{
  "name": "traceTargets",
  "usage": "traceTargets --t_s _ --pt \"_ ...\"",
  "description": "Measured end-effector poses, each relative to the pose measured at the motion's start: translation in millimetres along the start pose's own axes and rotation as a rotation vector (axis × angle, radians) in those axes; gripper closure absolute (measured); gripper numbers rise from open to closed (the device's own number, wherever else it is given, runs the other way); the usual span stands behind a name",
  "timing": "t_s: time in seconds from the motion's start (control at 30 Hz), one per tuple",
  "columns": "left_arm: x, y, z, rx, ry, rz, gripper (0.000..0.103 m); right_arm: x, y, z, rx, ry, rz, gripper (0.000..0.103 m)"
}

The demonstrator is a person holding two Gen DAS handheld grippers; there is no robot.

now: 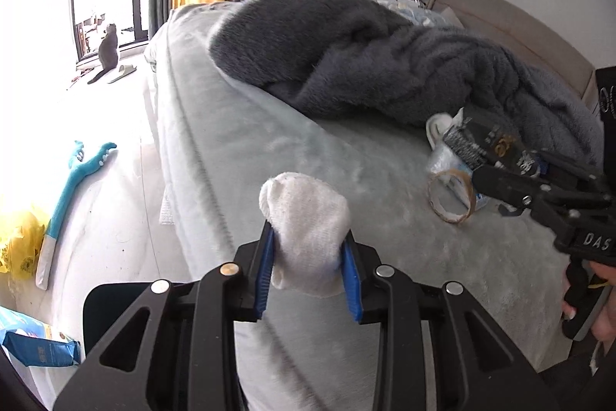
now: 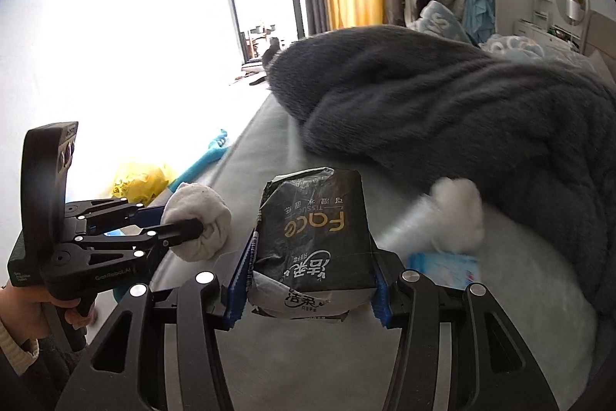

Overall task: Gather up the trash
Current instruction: 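Carry the sock ball and black snack bag in both tools over the teal bin, then open the left tool dropping the sock ball while the right tool drops the snack bag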

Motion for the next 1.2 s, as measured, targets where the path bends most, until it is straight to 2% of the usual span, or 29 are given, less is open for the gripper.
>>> traceTargets --t_s 0.23,0.37,0.53,0.8,1.2 --pt "-8.9 34.6 14.4 0.024 0.010 0.027 0.069 7.5 41.8 -14.6 0.032 0.009 0.042 0.051" --pt "-19.0 54.6 17.4 0.044 0.040 0.046 0.069 10.5 63.5 -25.1 0.047 0.017 0.061 0.051" --pt "-41.9 80.0 12.7 0.066 0.118 0.071 0.069 14.4 95.4 -35.3 0.071 0.022 0.086 0.051" --pt "-90.3 115.7 -0.4 0.057 0.268 0.133 0.069 14.2 137.5 -52.7 0.103 0.037 0.131 0.051" --pt "-151.2 153.7 -8.7 0.033 0.417 0.209 0.069 6.3 187.2 -85.2 0.138 0.094 0.171 0.051"
Point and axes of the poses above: each gripper's, at about its wrist camera, not at the fingertips, and z roughly against the way its jaws point, y to its left, x to its top, the point moved 6 cm from there along -z, roughly the way its jaws point, and after that the axes turned 9 degrees about -z, right-handed, at the moved point
